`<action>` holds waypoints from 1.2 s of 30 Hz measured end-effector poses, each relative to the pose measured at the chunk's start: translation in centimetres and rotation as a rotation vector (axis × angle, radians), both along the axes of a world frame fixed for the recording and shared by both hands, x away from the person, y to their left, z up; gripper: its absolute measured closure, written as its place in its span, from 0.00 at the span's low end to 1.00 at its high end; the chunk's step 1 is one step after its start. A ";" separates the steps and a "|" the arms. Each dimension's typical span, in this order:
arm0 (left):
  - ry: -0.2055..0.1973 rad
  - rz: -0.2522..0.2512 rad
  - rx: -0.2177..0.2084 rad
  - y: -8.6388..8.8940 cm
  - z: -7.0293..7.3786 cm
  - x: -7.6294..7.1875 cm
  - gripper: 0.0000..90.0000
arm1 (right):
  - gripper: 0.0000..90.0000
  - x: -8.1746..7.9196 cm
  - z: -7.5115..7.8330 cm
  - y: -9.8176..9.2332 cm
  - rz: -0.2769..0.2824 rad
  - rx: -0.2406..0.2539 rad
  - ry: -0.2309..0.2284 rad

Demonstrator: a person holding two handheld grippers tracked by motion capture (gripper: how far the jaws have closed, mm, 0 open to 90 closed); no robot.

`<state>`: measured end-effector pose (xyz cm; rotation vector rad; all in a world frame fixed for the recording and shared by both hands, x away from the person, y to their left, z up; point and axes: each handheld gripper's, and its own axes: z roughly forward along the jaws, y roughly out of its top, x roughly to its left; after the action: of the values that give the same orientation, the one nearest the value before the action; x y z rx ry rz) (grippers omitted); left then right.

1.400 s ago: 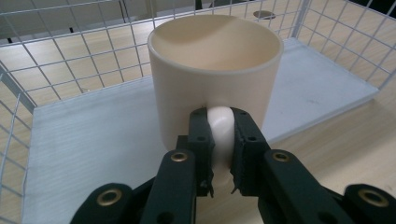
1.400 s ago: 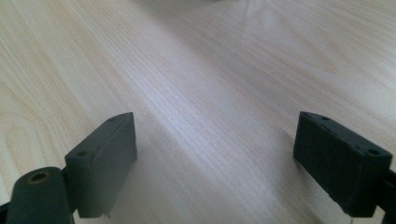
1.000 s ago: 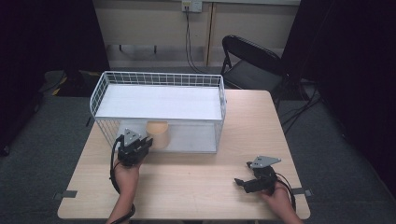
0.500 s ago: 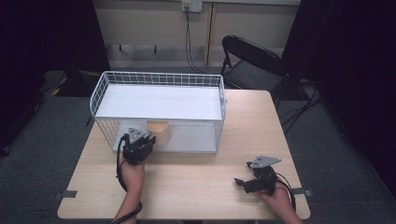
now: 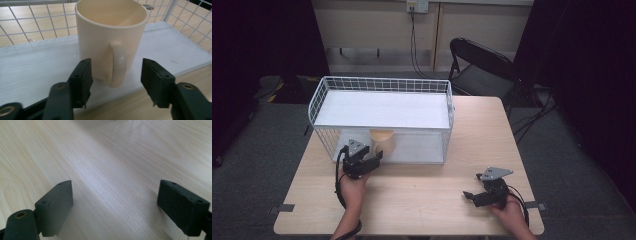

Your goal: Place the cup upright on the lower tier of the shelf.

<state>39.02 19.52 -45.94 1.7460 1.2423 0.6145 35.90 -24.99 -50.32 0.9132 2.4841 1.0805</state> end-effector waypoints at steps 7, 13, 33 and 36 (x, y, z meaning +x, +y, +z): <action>-0.005 -0.042 0.003 0.8 0.3 -0.8 0.31 | 0.14 0.0 0.0 0.0 0.000 0.000 0.000; -0.002 -0.062 -0.015 1.8 0.6 -1.7 0.28 | 0.14 0.0 0.0 0.0 0.000 0.000 0.000; 0.011 -0.131 -0.018 3.6 1.4 -3.2 0.24 | 0.14 0.0 0.0 0.0 0.000 0.000 0.000; 0.013 -0.148 -0.020 4.0 1.4 -3.5 0.24 | 0.14 0.0 0.0 0.0 0.000 0.000 0.000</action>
<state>35.52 23.49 -44.50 1.8086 1.1121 0.5035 35.90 -25.00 -50.32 0.9130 2.4843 1.0811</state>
